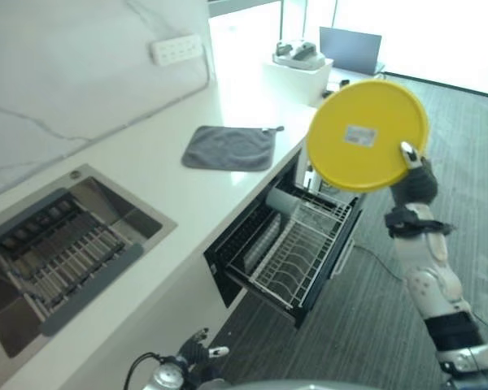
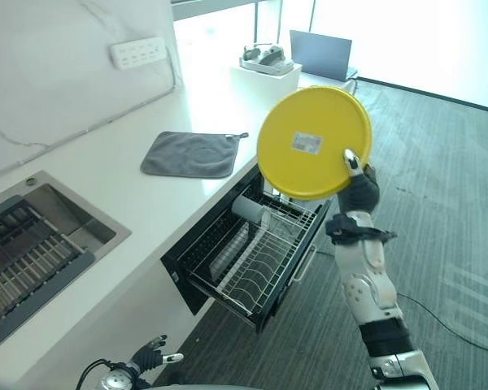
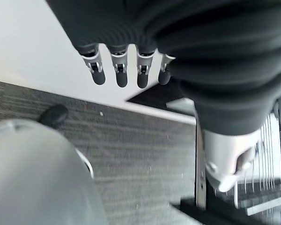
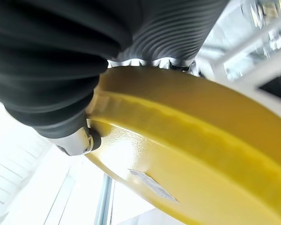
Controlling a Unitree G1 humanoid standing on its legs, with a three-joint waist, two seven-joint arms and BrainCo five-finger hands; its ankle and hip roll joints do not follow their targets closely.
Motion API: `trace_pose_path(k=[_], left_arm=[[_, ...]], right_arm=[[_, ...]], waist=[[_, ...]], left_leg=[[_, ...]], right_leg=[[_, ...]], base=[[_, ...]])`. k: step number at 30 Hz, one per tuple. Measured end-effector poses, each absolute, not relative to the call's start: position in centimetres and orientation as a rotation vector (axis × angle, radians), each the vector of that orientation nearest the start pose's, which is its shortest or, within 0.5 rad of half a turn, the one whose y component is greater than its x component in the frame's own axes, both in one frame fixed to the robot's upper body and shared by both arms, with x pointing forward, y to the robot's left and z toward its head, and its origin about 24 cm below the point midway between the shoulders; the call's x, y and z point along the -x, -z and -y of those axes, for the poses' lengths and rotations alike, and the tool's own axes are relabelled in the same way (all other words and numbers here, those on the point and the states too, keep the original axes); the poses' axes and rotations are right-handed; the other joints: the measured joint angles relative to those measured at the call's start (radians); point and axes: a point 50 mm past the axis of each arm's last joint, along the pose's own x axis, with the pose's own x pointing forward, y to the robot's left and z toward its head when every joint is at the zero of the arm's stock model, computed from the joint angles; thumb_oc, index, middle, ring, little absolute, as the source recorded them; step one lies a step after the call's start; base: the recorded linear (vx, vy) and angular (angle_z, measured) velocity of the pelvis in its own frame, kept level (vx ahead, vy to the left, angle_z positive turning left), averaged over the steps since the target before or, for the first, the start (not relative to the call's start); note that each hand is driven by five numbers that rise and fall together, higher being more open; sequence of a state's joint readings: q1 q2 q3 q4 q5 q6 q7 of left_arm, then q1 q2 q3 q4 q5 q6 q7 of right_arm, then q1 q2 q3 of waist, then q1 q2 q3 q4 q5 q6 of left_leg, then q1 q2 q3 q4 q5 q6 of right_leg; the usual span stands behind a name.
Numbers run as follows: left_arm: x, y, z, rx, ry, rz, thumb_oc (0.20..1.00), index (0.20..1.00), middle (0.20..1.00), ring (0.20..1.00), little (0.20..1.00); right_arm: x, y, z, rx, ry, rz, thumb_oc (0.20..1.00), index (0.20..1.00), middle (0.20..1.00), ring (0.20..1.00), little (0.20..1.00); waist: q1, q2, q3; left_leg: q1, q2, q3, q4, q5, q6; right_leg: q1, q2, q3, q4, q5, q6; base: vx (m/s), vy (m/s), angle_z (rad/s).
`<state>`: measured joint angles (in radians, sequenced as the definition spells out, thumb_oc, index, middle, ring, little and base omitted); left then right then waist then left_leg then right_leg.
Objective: Place the dishes in the dishwasher.
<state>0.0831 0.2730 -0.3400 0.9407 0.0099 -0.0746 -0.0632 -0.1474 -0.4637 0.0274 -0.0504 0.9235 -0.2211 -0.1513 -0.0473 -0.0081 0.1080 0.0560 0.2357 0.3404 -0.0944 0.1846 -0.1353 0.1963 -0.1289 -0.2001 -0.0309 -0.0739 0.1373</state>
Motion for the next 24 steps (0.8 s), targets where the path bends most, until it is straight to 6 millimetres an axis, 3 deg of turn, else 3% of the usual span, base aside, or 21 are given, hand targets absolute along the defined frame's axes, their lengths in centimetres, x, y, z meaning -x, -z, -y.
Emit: trace_pose_path(k=[4,7,12,19,24], left_arm=[[-11.0,14.7,-19.9,-0.379,0.28,-0.993,1.0,1.0,1.0,1.0,1.0],[-11.0,14.8,-20.7,-0.435,0.308,-1.019,1.0,1.0,1.0,1.0,1.0],[-11.4,14.6,-21.6,-0.481,0.337,-1.032,1.0,1.0,1.0,1.0,1.0],[-11.6,14.4,-21.2,-0.475,0.354,-1.011,1.0,1.0,1.0,1.0,1.0],[-13.2,13.6,-21.9,-0.545,0.367,-0.962,1.0,1.0,1.0,1.0,1.0]], right_arm=[[-25.8,-10.1,24.8,-0.396,0.07,0.226,0.2,0.2,0.2,0.2,0.2],[-26.9,-9.2,24.8,-0.281,-0.016,0.138,0.2,0.2,0.2,0.2,0.2],[-27.7,-9.0,24.3,-0.169,-0.103,0.102,0.2,0.2,0.2,0.2,0.2],[-27.6,-7.7,22.9,0.029,-0.209,0.032,0.2,0.2,0.2,0.2,0.2],[-28.3,-8.7,22.5,0.267,-0.279,0.04,0.2,0.2,0.2,0.2,0.2]], waist=[[0.0,0.001,0.0],[0.003,-0.004,0.006],[0.026,-0.001,0.054],[0.04,0.025,0.134],[0.047,0.007,0.186]], left_leg=[[0.0,-0.001,-0.003,0.006,-0.001,-0.002],[-0.011,-0.009,-0.011,0.006,-0.008,-0.002],[-0.041,-0.034,-0.038,0.006,-0.02,0.006],[-0.042,-0.077,-0.06,0.006,-0.026,0.027],[-0.081,-0.079,-0.089,0.058,-0.037,0.04]], right_leg=[[-0.016,-0.001,0.018,0.016,0.001,0.001],[-0.06,-0.012,0.032,0.052,0.002,0.008],[-0.101,-0.04,0.026,0.085,-0.004,0.017],[-0.099,-0.073,0.022,0.088,0.001,0.034],[-0.098,-0.077,-0.007,0.096,0.003,0.037]], base=[[0.0,-0.057,-0.12],[-0.08,-0.037,-0.18],[0.0,0.015,0.05],[0.03,0.061,0.03],[-0.03,0.021,0.1]])
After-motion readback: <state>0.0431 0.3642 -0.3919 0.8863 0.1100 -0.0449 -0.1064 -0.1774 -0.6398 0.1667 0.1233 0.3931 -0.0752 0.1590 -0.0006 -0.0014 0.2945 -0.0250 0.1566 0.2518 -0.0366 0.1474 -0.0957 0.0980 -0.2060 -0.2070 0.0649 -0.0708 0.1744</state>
